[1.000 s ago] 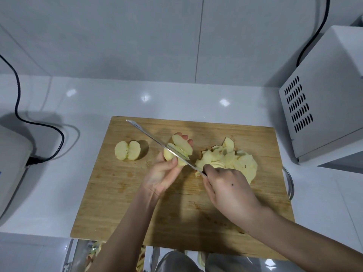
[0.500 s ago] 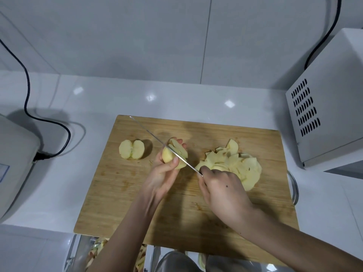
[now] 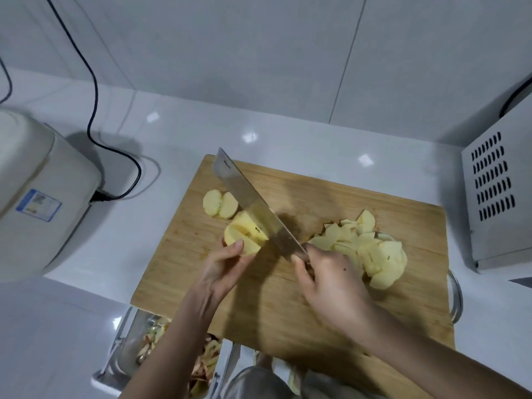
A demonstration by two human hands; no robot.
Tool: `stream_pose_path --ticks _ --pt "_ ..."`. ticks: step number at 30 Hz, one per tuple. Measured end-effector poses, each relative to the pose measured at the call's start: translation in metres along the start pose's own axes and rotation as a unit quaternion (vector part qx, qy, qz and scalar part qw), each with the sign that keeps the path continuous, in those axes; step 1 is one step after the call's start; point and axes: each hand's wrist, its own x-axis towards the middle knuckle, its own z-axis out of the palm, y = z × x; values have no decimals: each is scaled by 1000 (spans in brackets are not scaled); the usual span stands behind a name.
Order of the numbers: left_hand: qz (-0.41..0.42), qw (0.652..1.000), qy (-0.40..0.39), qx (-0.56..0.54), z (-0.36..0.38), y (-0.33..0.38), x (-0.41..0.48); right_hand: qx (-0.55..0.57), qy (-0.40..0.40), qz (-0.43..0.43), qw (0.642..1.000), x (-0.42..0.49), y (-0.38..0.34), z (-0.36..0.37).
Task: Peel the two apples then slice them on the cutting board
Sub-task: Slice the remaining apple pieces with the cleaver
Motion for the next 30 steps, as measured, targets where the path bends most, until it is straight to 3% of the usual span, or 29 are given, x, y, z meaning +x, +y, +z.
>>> stream_pose_path --ticks 7,11,15,20,25,30 --pt "11 999 -39 -12 -10 13 -30 237 -85 114 961 7 -3 -15" --pt "33 999 -1 22 -18 14 -55 234 -130 116 956 11 -6 -2" --pt "56 986 71 142 -25 18 -87 199 -190 44 960 3 -17 17" --pt "68 960 89 258 -52 36 -134 165 -247 -16 955 -14 -45 50" --pt "63 925 209 310 -91 65 -178 160 -306 -36 938 -33 -76 86" --pt "13 897 395 199 -114 85 -195 147 -376 -25 915 -32 -93 97"
